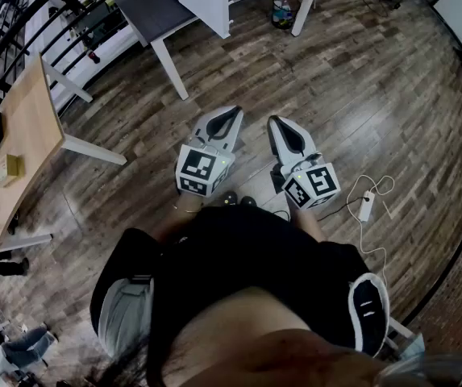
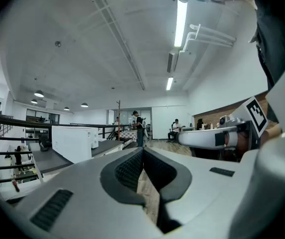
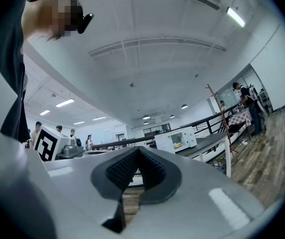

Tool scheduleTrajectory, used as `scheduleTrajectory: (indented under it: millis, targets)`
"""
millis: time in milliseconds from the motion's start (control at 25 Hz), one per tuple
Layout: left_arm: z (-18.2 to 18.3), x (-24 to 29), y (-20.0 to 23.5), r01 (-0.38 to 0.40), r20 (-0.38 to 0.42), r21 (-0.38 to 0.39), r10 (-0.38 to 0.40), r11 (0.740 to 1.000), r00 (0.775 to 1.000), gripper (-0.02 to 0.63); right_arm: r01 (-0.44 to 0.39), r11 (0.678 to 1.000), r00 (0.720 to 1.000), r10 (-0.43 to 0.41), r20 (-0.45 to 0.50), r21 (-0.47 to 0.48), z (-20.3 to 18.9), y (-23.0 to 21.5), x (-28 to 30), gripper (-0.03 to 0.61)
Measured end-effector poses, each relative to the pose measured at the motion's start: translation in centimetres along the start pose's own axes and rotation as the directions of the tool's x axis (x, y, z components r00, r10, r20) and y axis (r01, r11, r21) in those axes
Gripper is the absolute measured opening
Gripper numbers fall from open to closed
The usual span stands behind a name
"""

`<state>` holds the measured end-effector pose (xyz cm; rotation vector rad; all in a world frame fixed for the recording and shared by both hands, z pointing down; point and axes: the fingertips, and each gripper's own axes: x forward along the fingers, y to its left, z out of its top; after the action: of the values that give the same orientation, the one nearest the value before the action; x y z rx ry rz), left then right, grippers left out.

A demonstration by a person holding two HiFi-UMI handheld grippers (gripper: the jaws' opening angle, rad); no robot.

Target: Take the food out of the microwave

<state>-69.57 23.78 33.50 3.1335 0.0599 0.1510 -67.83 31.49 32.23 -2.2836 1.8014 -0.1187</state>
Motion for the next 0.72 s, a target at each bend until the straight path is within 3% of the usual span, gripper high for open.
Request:
scheduleTrajectory:
  millis: [480,720]
  targets:
    - [-0.16,0.04,0.44,0.003,-0.005,-0.006,-0.003,1.000,1.000,0.008,-0.001,1.000,1.000,0.001,0.004,0.017,-0.03,0.19,0.86,-0.002]
    - [-0.04,0.14,0.44,0.012,0.004,-0.016,-0.012,1.000,1.000,0.008,0.038,0.999,0.999,-0.038,0.010,0.020,0.02,-0.25,0.62,-0.002]
